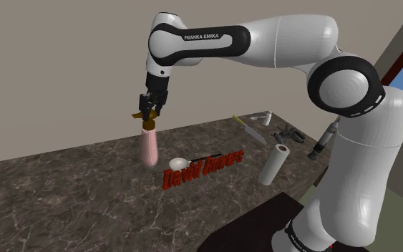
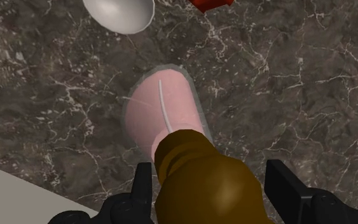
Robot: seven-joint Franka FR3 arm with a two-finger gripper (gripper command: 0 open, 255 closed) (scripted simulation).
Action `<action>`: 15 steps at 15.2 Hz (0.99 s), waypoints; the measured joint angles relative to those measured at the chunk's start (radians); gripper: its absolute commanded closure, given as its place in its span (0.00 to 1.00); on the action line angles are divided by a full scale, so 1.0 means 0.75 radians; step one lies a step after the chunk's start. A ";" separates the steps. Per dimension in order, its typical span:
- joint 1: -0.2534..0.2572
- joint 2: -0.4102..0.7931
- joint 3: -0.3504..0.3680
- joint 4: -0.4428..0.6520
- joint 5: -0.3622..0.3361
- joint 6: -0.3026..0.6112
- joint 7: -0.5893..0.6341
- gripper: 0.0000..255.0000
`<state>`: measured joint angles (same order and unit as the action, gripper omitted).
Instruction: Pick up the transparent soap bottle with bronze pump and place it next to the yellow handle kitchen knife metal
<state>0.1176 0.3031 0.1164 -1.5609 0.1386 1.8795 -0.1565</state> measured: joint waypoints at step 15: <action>0.001 0.006 0.001 0.259 -0.009 -0.250 0.036 1.00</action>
<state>0.1180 0.3078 0.1169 -1.3668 0.1321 1.6922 -0.1293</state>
